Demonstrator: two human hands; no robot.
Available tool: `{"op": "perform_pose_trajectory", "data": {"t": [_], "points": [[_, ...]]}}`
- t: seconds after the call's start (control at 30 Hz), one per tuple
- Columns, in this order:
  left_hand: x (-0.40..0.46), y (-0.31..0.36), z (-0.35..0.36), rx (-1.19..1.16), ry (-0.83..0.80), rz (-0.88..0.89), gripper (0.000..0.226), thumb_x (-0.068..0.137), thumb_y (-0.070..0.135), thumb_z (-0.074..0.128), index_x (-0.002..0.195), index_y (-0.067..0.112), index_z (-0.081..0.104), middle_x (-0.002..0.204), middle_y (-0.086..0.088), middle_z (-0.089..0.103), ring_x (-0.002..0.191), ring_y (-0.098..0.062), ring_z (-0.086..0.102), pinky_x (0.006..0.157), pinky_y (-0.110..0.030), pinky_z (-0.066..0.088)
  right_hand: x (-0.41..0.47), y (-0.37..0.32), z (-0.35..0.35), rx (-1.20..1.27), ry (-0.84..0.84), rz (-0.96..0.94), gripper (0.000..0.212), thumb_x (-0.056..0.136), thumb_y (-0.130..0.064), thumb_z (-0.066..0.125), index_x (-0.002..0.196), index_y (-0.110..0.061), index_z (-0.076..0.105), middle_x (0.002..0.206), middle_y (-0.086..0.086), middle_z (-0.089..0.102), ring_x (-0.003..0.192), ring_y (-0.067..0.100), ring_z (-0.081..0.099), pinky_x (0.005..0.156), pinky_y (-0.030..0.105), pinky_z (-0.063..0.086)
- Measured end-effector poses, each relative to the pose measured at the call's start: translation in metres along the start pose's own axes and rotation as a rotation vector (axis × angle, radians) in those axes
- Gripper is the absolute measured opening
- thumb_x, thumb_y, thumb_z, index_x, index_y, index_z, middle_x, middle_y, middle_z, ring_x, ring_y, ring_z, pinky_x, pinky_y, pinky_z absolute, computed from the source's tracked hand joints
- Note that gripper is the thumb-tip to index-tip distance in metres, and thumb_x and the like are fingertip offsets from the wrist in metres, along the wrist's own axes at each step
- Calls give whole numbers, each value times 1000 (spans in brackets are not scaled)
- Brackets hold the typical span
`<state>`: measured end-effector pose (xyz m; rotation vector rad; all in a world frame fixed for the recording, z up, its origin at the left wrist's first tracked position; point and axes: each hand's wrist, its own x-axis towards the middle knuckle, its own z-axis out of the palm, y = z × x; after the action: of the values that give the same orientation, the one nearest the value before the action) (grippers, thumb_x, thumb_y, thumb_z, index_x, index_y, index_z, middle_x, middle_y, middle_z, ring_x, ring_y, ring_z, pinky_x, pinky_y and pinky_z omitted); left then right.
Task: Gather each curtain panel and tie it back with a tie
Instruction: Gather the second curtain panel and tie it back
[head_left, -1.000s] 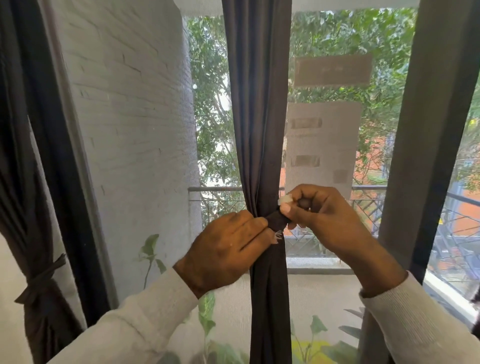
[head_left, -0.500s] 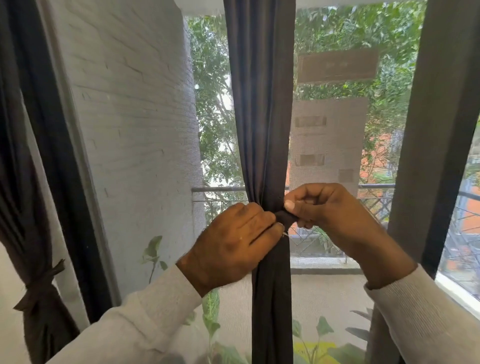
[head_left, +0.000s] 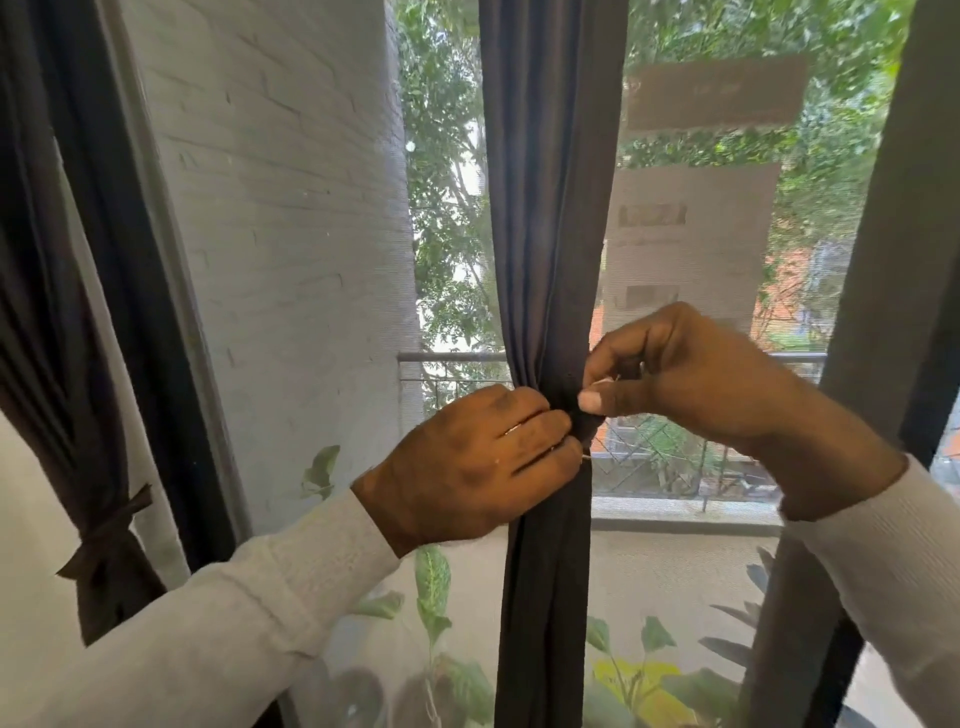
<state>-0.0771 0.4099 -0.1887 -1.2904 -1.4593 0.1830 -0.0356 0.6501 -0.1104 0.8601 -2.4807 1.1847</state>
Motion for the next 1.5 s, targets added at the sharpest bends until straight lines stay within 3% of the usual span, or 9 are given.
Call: {"op": "perform_pose_trajectory", "data": {"t": [0.17,0.23,0.3,0.4,0.5,0.67,0.8,1.13,1.5], "points": [[4,4,0,-9,-29,-44,16,108,5,62,109,0,77,100,-19,75,84,-35,70,69,-49,56,-6,-12,22,-314,311,-117,20,77,-19,93,79,-25,73,64,-8,71,62,7,68,58,8,47],[3,4,0,-19,-17,-84,16,107,5,63,110,-1,77,100,-18,75,83,-35,69,68,-48,55,-15,-10,37,-510,423,-284,20,82,-18,89,81,-26,70,65,-11,67,62,8,65,61,17,50],[-2,7,-2,-35,-4,-119,17,108,6,62,111,-2,77,102,-18,76,84,-35,71,70,-48,56,-21,-4,46,-482,479,-390,17,84,-13,86,82,-22,72,72,-10,69,67,9,64,68,25,53],[-9,14,-3,-51,43,-168,19,106,4,63,111,-4,79,103,-20,77,87,-37,72,73,-48,56,-16,9,39,-169,442,-363,19,83,-7,87,91,-20,77,80,-12,74,77,3,66,74,13,48],[-9,19,0,-33,97,-172,14,102,1,70,109,-7,80,100,-21,77,85,-36,74,71,-48,58,-5,10,33,-26,358,-365,21,83,-3,85,96,-17,77,80,-5,74,74,6,64,71,19,50],[-11,27,0,16,131,-91,12,98,2,78,105,-6,82,97,-19,79,82,-34,76,70,-44,60,11,-4,26,-28,394,-358,20,81,-4,87,93,-13,73,77,-2,71,66,-3,60,64,7,42],[-16,39,0,58,98,-82,11,98,4,79,105,-3,83,96,-16,80,81,-30,76,72,-41,62,16,3,17,65,419,-312,26,80,-4,89,95,-13,69,70,-6,71,61,2,62,59,15,44],[-23,51,-10,76,16,-123,10,98,3,78,104,-3,83,96,-15,79,82,-29,75,72,-41,60,19,5,16,50,461,-264,27,79,-4,90,95,-11,69,73,4,75,58,0,65,60,8,46],[-14,63,-33,149,-132,-179,17,106,16,70,112,4,80,107,-14,78,92,-30,72,82,-42,56,10,5,8,27,386,-246,18,85,-17,88,95,-13,73,76,2,73,64,5,66,62,13,50]]}}
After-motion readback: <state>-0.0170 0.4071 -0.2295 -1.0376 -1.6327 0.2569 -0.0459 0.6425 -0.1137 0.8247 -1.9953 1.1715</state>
